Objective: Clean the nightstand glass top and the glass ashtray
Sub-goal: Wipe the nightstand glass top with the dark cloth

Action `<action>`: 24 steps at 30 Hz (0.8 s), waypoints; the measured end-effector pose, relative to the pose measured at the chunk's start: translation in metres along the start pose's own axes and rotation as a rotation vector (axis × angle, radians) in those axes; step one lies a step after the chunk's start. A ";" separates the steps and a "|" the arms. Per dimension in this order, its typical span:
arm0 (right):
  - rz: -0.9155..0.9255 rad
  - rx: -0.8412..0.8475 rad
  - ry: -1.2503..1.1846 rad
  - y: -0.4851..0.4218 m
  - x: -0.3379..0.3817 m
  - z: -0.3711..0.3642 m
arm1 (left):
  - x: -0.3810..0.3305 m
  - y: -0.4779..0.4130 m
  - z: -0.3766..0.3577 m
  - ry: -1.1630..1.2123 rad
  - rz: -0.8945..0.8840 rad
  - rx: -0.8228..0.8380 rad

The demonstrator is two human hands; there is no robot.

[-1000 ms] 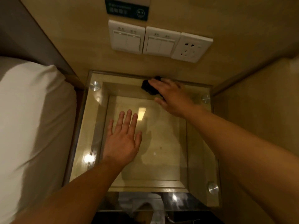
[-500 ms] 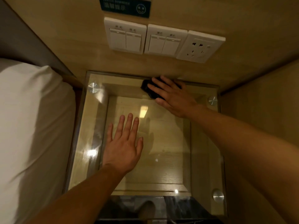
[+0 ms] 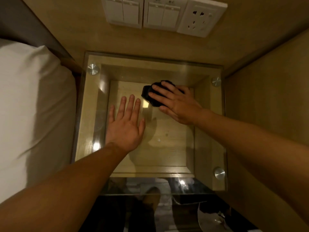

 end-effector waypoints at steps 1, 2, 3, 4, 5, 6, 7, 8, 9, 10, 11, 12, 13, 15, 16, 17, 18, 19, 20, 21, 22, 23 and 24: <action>0.001 -0.003 -0.002 0.008 0.003 -0.002 | 0.000 0.000 0.000 -0.001 0.002 0.002; -0.001 -0.005 -0.005 0.016 0.007 -0.004 | 0.001 0.000 0.000 -0.003 0.005 0.003; -0.004 -0.008 -0.007 0.024 0.010 -0.006 | 0.001 0.000 0.000 -0.004 0.006 0.001; -0.006 -0.013 -0.007 0.032 0.014 -0.008 | 0.001 0.000 0.000 -0.003 0.006 -0.002; -0.008 -0.018 -0.007 0.040 0.017 -0.010 | 0.001 0.000 0.000 -0.003 0.005 -0.003; -0.010 -0.019 -0.006 0.048 0.020 -0.011 | 0.001 0.000 0.000 -0.004 0.004 -0.002; -0.011 -0.017 -0.006 0.055 0.023 -0.013 | 0.000 0.000 0.000 -0.006 0.003 -0.002; -0.011 -0.014 -0.007 0.062 0.026 -0.015 | 0.000 0.001 0.001 -0.009 0.002 -0.002; -0.011 -0.010 -0.008 0.069 0.029 -0.017 | 0.000 0.001 0.001 -0.010 0.000 -0.003; -0.012 -0.005 -0.012 0.075 0.032 -0.019 | -0.001 0.001 0.002 -0.010 -0.003 -0.001; -0.013 -0.002 -0.017 0.082 0.035 -0.021 | -0.001 0.001 0.003 -0.009 -0.004 0.000; -0.013 -0.002 -0.020 0.088 0.039 -0.023 | 0.000 0.001 0.004 -0.007 -0.002 0.000; -0.014 -0.003 -0.024 0.095 0.042 -0.025 | -0.001 0.002 0.004 -0.004 -0.002 0.000; -0.013 -0.009 -0.040 0.109 0.049 -0.029 | -0.001 0.002 0.005 0.003 -0.002 -0.003; -0.012 -0.015 -0.056 0.116 0.053 -0.031 | -0.001 0.002 0.004 0.006 -0.002 -0.003; -0.011 -0.026 -0.075 0.123 0.058 -0.033 | -0.001 0.002 0.005 0.008 -0.003 -0.003; -0.011 -0.039 -0.089 0.130 0.062 -0.034 | -0.001 0.002 0.005 0.008 -0.005 -0.002; -0.012 -0.045 -0.096 0.136 0.066 -0.036 | -0.001 0.003 0.005 0.006 -0.005 0.000; -0.012 -0.047 -0.099 0.141 0.069 -0.038 | -0.001 0.003 0.005 0.000 -0.007 0.002; -0.012 -0.046 -0.100 0.147 0.073 -0.040 | -0.001 0.003 0.005 -0.006 -0.007 0.005; -0.011 -0.049 -0.101 0.152 0.077 -0.042 | -0.001 0.003 0.006 -0.010 -0.006 0.008; -0.009 -0.054 -0.099 0.157 0.081 -0.043 | -0.001 0.003 0.006 -0.012 -0.005 0.011; -0.008 -0.058 -0.096 0.162 0.085 -0.045 | -0.001 0.003 0.006 -0.012 -0.005 0.013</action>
Point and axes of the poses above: each hand's wrist, its own y-axis away from the middle knuckle, its own z-axis out of the back of the hand, x = y × z, the point moved 9 cm from there along -y, towards the middle knuckle, and after that the axes turned 12 degrees about -z, right-handed, at the moved point
